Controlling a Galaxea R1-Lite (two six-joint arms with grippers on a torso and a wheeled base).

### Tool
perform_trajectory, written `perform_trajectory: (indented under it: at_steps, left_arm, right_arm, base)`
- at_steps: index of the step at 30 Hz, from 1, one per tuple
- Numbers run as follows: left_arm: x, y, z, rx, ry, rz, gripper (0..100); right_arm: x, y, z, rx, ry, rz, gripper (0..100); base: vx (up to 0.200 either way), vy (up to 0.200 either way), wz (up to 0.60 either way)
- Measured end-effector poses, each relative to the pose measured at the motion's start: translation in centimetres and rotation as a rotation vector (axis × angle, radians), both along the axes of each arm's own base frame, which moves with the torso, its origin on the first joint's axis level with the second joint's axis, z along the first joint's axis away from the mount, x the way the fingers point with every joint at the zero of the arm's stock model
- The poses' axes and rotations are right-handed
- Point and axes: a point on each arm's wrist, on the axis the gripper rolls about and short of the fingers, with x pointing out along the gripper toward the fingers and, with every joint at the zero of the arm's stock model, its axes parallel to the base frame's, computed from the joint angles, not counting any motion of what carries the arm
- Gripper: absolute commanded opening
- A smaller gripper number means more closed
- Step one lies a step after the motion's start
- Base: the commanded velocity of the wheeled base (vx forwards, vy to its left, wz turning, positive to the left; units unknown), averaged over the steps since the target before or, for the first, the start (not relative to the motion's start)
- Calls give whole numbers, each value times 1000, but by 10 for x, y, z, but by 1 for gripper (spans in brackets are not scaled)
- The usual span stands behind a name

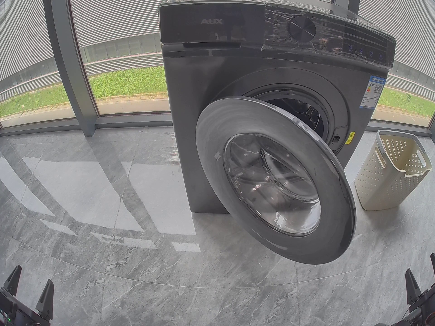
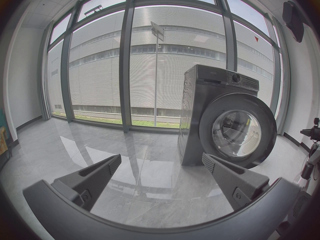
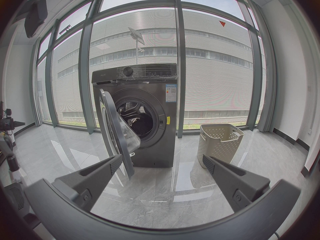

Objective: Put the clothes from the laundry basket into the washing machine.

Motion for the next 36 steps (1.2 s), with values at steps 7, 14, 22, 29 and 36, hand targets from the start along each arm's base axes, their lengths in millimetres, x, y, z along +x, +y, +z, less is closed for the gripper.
perform_trajectory:
  at_steps: [7, 14, 22, 29, 36]
  left_arm:
    - [-3, -2, -1, 18, -34, 50, 100]
    - [-6, -2, -7, 29, -1, 50, 100]
    - [-7, -2, -8, 36, -13, 30, 100]
    - [-7, -2, -8, 37, -17, 23, 100]
    - [-7, -2, -8, 39, -17, 20, 100]
  right_arm:
    - [0, 0, 0, 0, 0, 1, 100]
    - [0, 0, 0, 5, 0, 5, 100]
    - [-4, 1, 18, 2, -90, 54, 100]
    - [-5, 3, 58, 20, -134, 196, 100]
    - [25, 7, 73, 46, 28, 387, 100]
  base:
    - [0, 0, 0]
    - [0, 0, 0]
    - [0, 0, 0]
    - [0, 0, 0]
    - [0, 0, 0]
